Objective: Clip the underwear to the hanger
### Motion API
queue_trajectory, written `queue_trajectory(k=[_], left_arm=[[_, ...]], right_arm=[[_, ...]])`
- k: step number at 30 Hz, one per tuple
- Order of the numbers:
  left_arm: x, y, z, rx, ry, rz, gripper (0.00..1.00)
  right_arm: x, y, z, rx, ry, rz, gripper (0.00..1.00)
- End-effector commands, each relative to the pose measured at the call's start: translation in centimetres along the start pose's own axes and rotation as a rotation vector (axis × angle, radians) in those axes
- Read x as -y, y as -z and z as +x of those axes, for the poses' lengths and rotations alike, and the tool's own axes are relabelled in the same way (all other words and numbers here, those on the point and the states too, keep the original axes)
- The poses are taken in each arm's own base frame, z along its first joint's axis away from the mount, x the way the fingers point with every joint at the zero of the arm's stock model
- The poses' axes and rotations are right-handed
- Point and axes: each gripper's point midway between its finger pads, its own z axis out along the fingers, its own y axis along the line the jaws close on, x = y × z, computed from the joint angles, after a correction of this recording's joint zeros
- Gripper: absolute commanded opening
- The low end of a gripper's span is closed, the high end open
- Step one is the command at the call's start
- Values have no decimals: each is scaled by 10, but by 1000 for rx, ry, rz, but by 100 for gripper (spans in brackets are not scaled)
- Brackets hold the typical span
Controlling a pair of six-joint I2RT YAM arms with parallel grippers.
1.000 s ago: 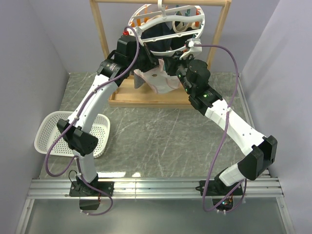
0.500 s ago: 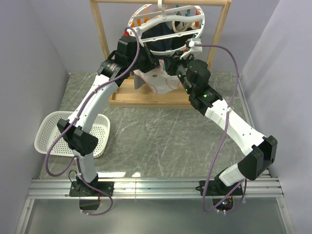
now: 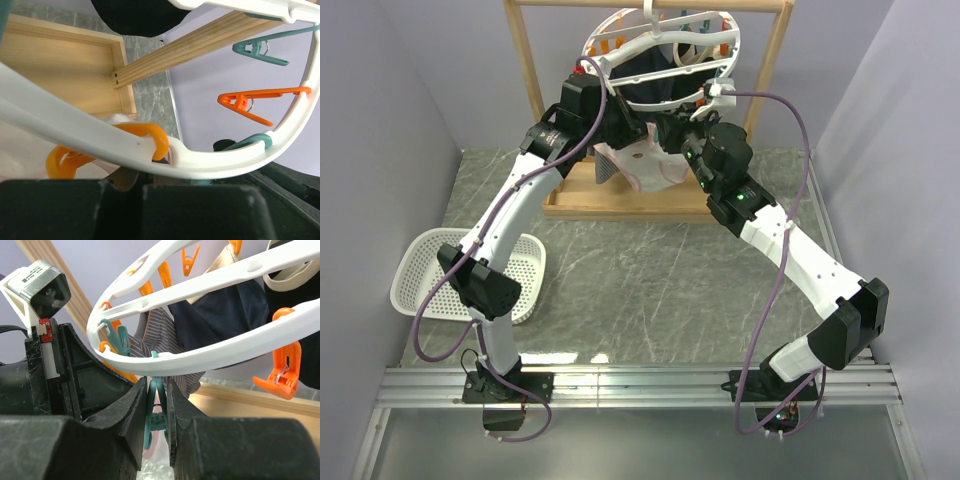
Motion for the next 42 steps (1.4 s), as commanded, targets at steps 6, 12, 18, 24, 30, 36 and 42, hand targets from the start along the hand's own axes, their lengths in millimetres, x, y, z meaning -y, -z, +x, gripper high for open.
queue_trajectory(k=[6, 12, 18, 24, 30, 36, 42], left_arm=[[32, 18, -9, 21, 56, 96, 0], [32, 18, -11, 18, 93, 104, 0], [31, 16, -15, 6, 167, 123, 0], [32, 18, -17, 2, 224, 140, 0], [35, 21, -22, 3, 267, 172, 0], [39, 25, -27, 1, 311, 208, 0], [42, 28, -30, -4, 330, 229, 0]], right_arm=[[6, 0, 10, 8, -6, 22, 0], [7, -1, 13, 30, 13, 20, 0], [6, 4, 15, 55, 44, 3, 0], [7, 7, 19, 84, 71, -5, 0], [6, 11, 21, 101, 75, -28, 0], [5, 14, 24, 106, 86, -45, 0], [3, 17, 28, 105, 112, -74, 0]])
